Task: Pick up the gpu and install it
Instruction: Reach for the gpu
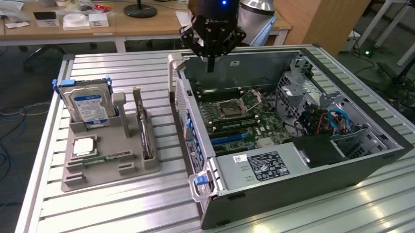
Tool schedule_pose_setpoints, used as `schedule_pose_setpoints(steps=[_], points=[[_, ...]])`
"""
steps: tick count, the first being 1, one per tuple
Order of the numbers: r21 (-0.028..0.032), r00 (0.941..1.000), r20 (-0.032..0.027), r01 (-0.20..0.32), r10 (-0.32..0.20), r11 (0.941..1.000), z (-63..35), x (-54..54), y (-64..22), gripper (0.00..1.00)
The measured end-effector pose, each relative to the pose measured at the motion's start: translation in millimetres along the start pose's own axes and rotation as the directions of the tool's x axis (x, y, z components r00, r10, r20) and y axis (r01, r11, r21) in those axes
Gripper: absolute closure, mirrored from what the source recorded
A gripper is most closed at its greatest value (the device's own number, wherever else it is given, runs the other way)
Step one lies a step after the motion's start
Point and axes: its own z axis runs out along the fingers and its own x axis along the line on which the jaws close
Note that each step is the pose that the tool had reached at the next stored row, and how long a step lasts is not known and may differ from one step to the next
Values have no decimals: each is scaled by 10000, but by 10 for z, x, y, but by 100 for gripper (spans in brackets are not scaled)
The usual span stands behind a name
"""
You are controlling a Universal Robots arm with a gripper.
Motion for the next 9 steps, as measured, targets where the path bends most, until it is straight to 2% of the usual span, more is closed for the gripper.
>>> schedule_pose_setpoints(steps=[9], points=[[1, 10000, 0, -3, 3, 10000, -5, 160, -12, 89]])
